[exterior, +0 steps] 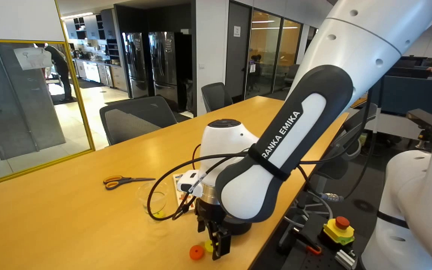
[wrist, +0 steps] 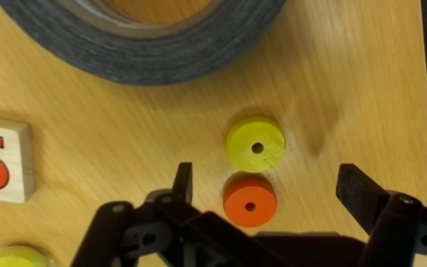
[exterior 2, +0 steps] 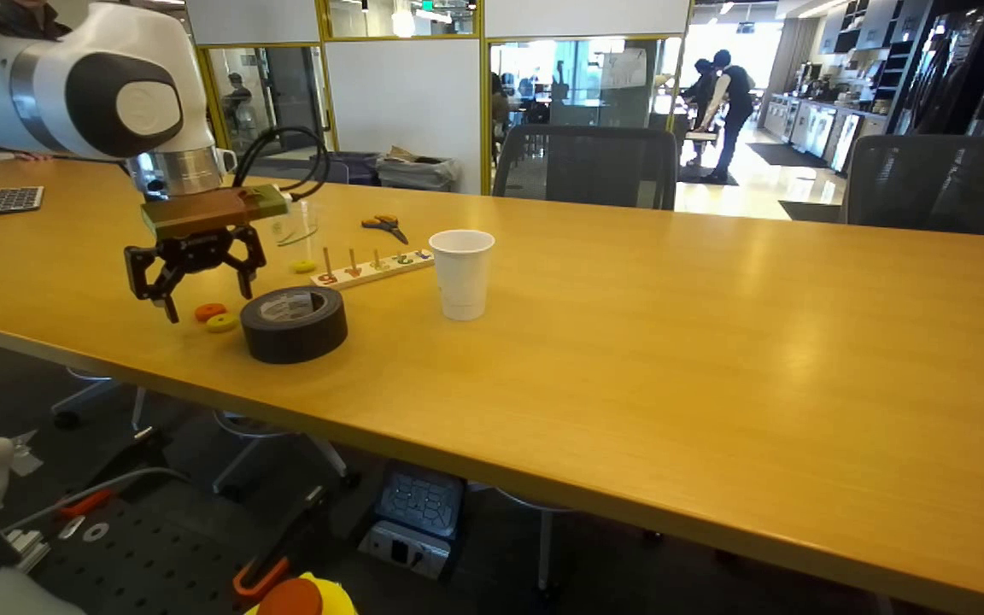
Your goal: Pick up the orange and yellow objects from the table and put them in the two cups
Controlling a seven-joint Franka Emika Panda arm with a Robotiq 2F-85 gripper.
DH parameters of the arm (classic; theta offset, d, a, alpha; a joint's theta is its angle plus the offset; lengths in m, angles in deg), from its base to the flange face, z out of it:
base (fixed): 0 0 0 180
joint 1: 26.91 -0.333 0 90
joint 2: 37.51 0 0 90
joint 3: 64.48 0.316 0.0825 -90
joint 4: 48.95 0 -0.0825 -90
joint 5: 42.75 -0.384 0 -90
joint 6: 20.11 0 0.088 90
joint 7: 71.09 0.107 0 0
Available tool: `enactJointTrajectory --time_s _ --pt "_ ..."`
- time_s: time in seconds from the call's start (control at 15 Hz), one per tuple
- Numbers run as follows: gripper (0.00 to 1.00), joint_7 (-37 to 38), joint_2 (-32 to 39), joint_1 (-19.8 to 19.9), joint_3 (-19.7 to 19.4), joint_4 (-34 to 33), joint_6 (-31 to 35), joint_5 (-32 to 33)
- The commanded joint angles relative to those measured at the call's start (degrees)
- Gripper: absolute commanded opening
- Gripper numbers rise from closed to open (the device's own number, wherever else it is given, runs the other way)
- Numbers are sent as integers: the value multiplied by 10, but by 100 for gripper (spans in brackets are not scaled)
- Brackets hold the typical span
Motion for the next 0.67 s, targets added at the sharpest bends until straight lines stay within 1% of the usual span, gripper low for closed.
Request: enactJointTrajectory --time_s 0.0,0.33,0.6 --pt "100 29 4 9 4 -1 7 39" --pt "100 49 12 19 2 -1 15 74" --pt "100 41 17 24 0 -1 15 63"
